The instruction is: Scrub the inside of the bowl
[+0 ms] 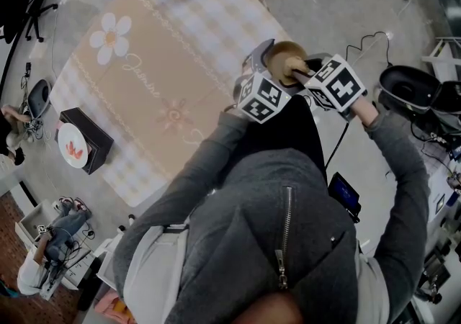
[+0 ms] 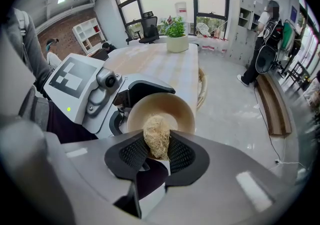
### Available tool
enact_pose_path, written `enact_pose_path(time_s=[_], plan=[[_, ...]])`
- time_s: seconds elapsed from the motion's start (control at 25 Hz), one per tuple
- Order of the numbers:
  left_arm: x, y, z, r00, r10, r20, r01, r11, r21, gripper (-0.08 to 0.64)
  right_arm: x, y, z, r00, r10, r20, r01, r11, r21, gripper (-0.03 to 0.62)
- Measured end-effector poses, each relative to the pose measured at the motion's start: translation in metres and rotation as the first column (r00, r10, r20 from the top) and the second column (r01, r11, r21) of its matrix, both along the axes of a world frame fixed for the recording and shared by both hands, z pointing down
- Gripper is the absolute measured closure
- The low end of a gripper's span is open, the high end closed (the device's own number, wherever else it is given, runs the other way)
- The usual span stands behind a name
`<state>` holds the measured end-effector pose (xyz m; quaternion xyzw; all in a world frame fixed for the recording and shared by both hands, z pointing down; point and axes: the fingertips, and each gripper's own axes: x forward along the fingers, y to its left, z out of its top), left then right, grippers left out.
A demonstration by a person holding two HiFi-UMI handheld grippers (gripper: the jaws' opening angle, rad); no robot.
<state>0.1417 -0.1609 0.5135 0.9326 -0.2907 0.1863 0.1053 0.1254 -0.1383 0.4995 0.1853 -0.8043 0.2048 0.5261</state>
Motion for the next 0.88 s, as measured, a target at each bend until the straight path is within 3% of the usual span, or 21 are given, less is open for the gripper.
enact_pose_path(time_s=[0.88], plan=[[0.0, 0.002, -0.001, 1.0, 0.0, 0.001, 0.0, 1.0, 0.0, -0.035, -0.011, 0.008, 0.002, 0.998, -0.059, 0.009, 0.059, 0.992, -0.114, 0.497]])
